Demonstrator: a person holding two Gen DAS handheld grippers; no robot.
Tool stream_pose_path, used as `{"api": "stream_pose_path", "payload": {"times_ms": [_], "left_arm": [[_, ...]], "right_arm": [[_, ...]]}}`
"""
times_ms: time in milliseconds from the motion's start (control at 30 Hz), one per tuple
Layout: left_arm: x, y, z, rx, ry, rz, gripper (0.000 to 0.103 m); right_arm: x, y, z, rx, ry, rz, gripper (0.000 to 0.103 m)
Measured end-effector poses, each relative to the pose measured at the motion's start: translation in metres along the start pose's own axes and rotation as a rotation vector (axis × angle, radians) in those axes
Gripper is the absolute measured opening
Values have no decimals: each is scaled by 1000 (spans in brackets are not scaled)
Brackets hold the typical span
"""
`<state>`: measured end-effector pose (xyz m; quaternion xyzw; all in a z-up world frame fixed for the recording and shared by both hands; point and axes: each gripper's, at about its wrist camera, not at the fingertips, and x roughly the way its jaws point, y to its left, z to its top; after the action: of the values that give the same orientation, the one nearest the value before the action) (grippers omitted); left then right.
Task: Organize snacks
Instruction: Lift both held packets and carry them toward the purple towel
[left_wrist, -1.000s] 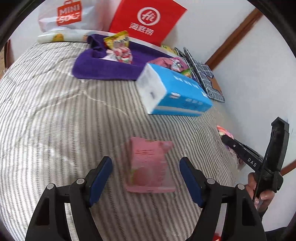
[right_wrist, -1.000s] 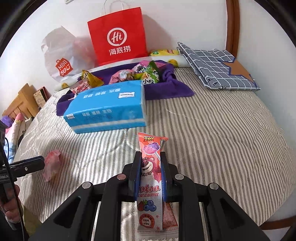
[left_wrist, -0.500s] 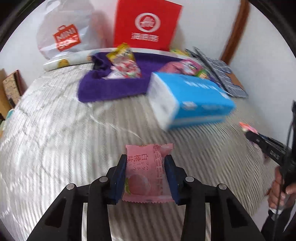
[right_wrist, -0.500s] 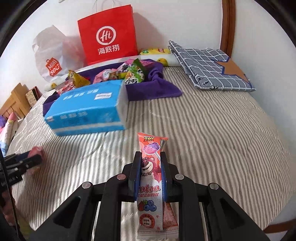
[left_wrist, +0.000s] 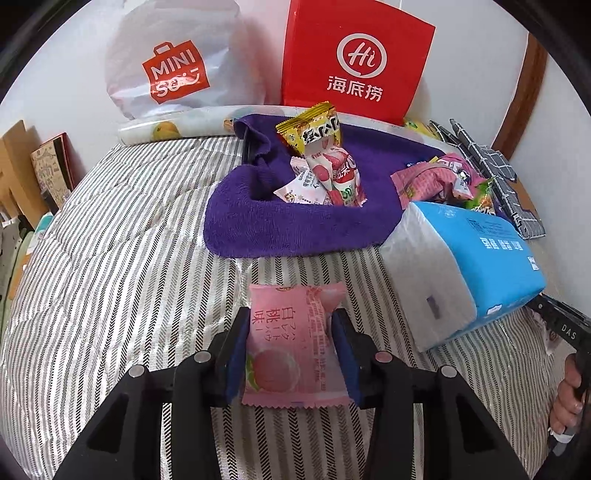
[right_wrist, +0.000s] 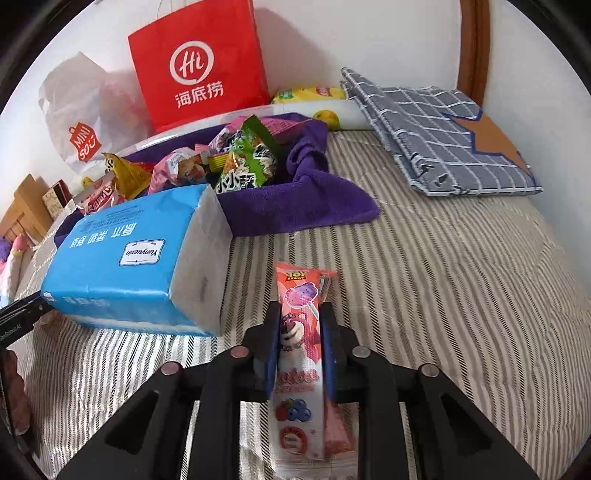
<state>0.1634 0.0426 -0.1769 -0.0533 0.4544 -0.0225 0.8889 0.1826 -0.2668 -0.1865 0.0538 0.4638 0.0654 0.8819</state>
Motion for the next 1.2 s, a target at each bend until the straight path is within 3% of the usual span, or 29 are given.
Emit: {"api": "stream_pose_path", "payload": {"times_ms": [333,500,700,1200], "left_arm": [[3,-13,-2,58,12,67,43],[2,-6,-1,29,5,29,43],[3,-10,-1,44,9,48,45],[2,-3,1,14,1,13,45]], "right_arm": [[4,2,2,2,7,2,26],[4,6,2,-27,11,-11,32],[4,7,1,-36,12,-22,32],[4,3,1,-14,7,0,31]]}}
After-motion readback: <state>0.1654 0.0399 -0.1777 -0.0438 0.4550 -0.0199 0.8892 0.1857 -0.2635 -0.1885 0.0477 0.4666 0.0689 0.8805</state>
